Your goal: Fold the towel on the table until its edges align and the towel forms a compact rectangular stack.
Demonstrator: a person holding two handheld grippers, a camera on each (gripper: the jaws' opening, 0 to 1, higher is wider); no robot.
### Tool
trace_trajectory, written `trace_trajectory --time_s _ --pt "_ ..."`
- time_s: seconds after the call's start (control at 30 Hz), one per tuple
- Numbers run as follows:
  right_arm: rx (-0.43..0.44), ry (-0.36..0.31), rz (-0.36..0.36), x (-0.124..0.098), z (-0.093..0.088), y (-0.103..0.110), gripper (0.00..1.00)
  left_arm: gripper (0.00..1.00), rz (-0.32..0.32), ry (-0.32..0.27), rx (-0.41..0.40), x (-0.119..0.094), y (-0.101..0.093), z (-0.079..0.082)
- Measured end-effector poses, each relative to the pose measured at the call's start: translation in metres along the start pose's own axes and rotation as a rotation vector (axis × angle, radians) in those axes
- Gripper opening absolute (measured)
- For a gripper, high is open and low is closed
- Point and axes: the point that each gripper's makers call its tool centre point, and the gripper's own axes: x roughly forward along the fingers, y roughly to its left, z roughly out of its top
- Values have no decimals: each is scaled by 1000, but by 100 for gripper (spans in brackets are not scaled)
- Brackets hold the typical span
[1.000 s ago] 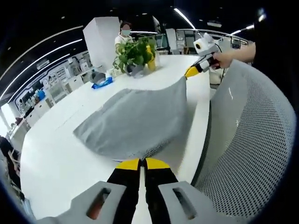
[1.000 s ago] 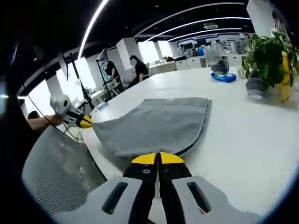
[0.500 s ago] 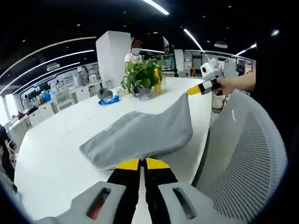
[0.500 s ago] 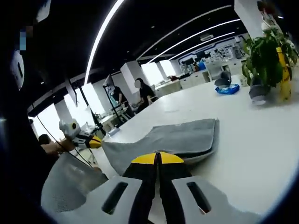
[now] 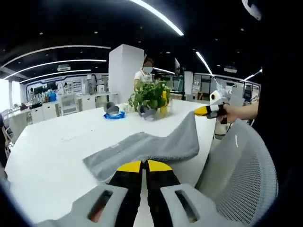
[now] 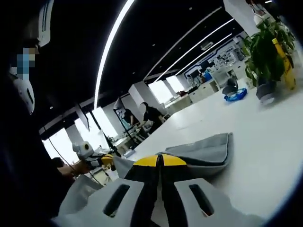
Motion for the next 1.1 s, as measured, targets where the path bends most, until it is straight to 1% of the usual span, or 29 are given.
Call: trace_trajectory --time_s 0.2,0.3,0.47,0.5,0.63,0.73,0.83,0.9,1.0,1.1 --pt "26 -47 41 1 8 11 0 2 -21 -59 -41 -5 -4 13" --pt "27 -64 58 0 13 16 0 2 -28 -90 -59 -9 -6 22" --pt "42 -103 88 -3 22 22 0 2 -40 -132 -69 -14 -8 33" --pt "58 -119 101 -3 25 26 0 2 -46 -141 -72 -15 -8 36" --pt "66 -137 121 -5 32 29 0 2 -64 -168 -78 -17 -10 46" --pt "75 -152 135 -6 35 30 0 2 -63 -185 -83 -17 -9 51" --pt "103 -178 155 -9 39 32 0 2 -70 -207 -94 -18 -11 56" --pt "139 -197 192 -10 42 39 0 2 -78 -215 -91 -21 -14 60" --pt "134 -202 208 -10 43 47 0 2 -93 -231 -91 -26 -19 68" --pt "141 -208 223 -10 45 53 0 2 -91 -237 -82 -29 -21 72"
